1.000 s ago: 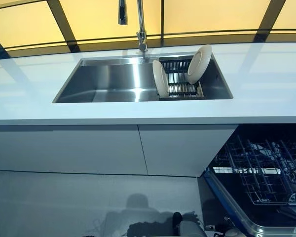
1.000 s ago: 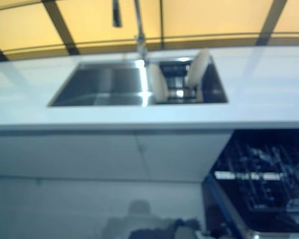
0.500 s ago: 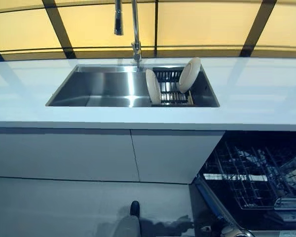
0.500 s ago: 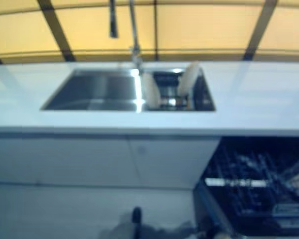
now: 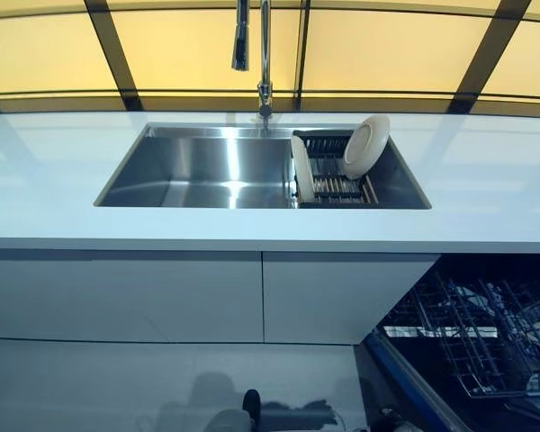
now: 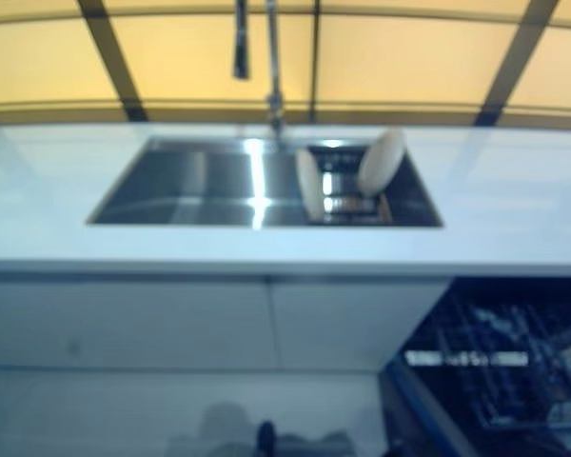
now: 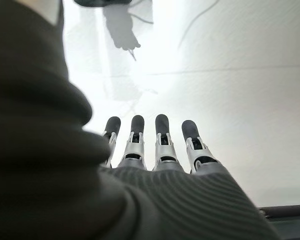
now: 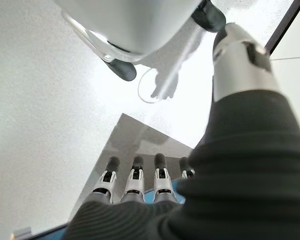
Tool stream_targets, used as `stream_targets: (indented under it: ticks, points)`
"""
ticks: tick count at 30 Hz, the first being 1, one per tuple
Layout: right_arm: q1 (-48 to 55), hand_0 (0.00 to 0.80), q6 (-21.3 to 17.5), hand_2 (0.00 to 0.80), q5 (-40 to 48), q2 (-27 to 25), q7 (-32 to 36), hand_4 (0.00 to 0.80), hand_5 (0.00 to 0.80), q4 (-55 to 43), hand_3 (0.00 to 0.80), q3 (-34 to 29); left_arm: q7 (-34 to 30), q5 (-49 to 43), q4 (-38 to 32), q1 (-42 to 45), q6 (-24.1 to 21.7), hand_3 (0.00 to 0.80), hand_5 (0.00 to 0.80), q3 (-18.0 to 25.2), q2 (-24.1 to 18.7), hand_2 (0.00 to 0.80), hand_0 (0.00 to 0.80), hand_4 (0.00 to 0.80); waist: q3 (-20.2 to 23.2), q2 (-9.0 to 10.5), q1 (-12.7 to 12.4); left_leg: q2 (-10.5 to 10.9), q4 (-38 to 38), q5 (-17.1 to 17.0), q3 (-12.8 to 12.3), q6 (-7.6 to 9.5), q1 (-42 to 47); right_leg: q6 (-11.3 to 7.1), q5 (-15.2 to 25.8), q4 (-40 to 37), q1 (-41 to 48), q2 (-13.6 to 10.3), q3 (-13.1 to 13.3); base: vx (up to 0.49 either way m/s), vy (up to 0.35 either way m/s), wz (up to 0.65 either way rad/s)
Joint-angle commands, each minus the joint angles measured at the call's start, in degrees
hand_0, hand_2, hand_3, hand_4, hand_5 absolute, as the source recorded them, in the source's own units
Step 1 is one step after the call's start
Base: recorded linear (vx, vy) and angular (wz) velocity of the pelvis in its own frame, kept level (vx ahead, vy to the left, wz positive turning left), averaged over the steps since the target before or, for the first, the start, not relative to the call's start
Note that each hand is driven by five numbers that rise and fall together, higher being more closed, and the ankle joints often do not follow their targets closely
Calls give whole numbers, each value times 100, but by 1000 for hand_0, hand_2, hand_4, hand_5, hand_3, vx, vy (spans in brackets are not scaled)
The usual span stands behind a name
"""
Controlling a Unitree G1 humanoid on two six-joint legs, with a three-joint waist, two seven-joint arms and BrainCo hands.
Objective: Take plates into dishwasher
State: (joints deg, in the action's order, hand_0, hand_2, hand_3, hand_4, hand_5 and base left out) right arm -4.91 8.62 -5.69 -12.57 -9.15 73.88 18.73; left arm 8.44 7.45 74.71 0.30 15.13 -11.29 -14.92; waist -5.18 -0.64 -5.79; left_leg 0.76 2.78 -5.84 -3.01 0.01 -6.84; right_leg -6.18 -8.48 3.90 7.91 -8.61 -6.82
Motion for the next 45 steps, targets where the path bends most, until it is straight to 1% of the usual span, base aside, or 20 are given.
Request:
stream_targets:
  ticks: [1,2,3,4,5,6,8,9,10,11,13,14,17,18,22,24,26,30,41,45]
  points:
    - [-404,0,65,0,-46,-268,-72,0,0,-167,0,16,56,-305,15,-435,1,0,0,-116,14,0,0,0,-314,114,4,-313,715,452,213,-154,-321,-29,297,125,280,-242,65,111,86,-3]
    - [-384,0,33,0,-4,-254,-115,0,0,-176,0,-19,58,-358,9,-464,9,0,0,-152,-17,0,0,0,-293,141,-8,-271,756,505,196,-83,-330,-52,265,335,332,-264,65,145,85,1]
    - [-354,0,-20,0,42,-247,-133,0,0,-223,0,-80,52,-535,-24,-484,45,0,0,-192,-66,0,0,0,-246,187,16,-177,664,506,174,12,-215,-132,604,770,259,-336,63,139,110,5]
    - [-338,0,-70,0,65,-253,-131,0,0,-245,0,-91,44,-620,-44,-484,51,0,0,-215,-96,0,0,0,-240,155,45,-158,533,488,150,65,-62,-193,1022,1508,-52,-465,106,161,178,11]
    - [-311,0,-205,0,154,-290,-153,0,0,-274,0,-87,29,-683,-57,-490,49,0,0,-280,-142,0,0,0,-281,50,168,-179,321,501,173,110,248,-217,1362,2400,-733,-474,210,163,196,5]
    - [-293,0,-336,0,175,-325,-188,0,0,-295,0,-88,18,-749,-60,-485,84,0,0,-308,-174,0,0,0,-338,-24,279,-202,162,512,186,125,499,-171,1380,2792,-1171,-371,231,217,151,2]
    - [-317,0,-578,0,69,-388,-39,0,0,-355,0,-29,151,-527,-66,-450,176,0,0,-314,-221,0,0,0,-426,-43,457,-238,-81,510,202,72,851,-84,1306,2421,-1457,-242,211,253,-43,12]
    - [-342,0,-720,0,23,-398,20,0,0,-384,0,53,175,-370,-47,-490,216,0,0,-352,-263,0,0,0,-445,-21,501,-294,-106,525,237,15,911,-12,1067,1761,-1310,-156,144,242,-222,22]
    - [-433,0,-847,0,-24,-400,145,0,0,-450,0,145,177,-297,-54,-541,241,0,0,-353,-291,0,0,0,-470,81,527,-299,-57,638,196,-51,950,-49,1165,870,-1326,-222,30,184,-331,13]
    - [-516,0,-1022,0,-164,-385,319,0,0,-506,0,221,205,-222,10,-594,176,0,0,-336,-310,0,0,0,-516,179,548,-312,28,797,94,-72,967,-146,1329,337,-1353,-235,-72,77,-333,0]
    - [-676,0,-1168,0,-486,-433,628,0,0,-769,0,524,262,-147,-39,-614,239,0,0,-199,-352,0,0,0,-570,211,521,-467,165,799,53,-113,908,-106,1214,362,-1264,-134,100,38,-263,6]
    - [-666,0,-1204,0,-573,-507,919,0,0,-1067,0,669,280,-138,-95,-542,215,0,0,-140,-353,0,0,0,-562,235,501,-512,177,778,48,-133,901,-87,1141,357,-1162,-63,92,75,-181,28]
    - [-663,0,-1388,0,-877,-828,1886,0,0,-1901,0,896,17,-505,-293,-334,157,0,0,-160,-415,0,0,0,-482,314,362,-601,3,627,31,-237,935,-48,1145,-73,-789,-66,-197,94,-136,28]
    - [-691,0,-1473,0,-823,-1005,2324,0,0,-2279,0,1008,31,-527,-342,-264,155,0,0,-152,-437,0,0,0,-447,346,310,-588,-78,595,82,-261,938,-56,1159,-190,-694,-54,-237,100,-110,16]
    - [-837,0,-1312,0,-351,-1602,3458,0,0,-3751,0,1188,-125,-732,-447,-108,-12,0,0,-34,-570,0,0,0,-356,406,252,-580,-317,541,175,-349,1011,-66,1141,-366,-513,-41,-312,85,-60,7]
    - [-916,0,-1424,0,-119,-1963,3945,0,0,-4400,0,1305,-172,-800,-437,-71,-88,0,0,13,-655,0,0,0,-332,406,244,-597,-418,519,172,-394,1047,-96,1130,-390,-482,-55,-372,63,-27,7]
    - [-962,0,-1283,0,320,-2243,4345,0,0,-4988,0,1338,-197,-829,-395,-18,-172,0,0,75,-752,0,0,0,-331,404,263,-609,-490,516,160,-411,1101,-107,1090,-361,-463,-56,-385,65,-10,1]
    - [-996,0,-1144,0,981,-2435,4812,0,0,-5741,0,1223,-173,-874,-300,88,-312,0,0,164,-830,0,0,0,-334,394,288,-630,-557,525,144,-422,1176,-133,1039,-336,-420,-76,-385,74,-2,1]
    - [-925,0,637,0,2623,-2537,6923,0,0,-7363,0,892,-189,-931,-163,132,-556,0,0,101,-904,0,0,0,-317,436,306,-657,-521,593,115,-398,1230,-155,903,-247,-323,-100,-329,33,0,0]
    - [-1081,0,1401,0,3871,-2488,7139,0,0,-7844,0,647,-218,-940,-69,114,-596,0,0,3,-907,0,0,0,-276,444,292,-667,-556,597,135,-421,1281,-165,896,-300,-250,-96,-324,8,1,0]
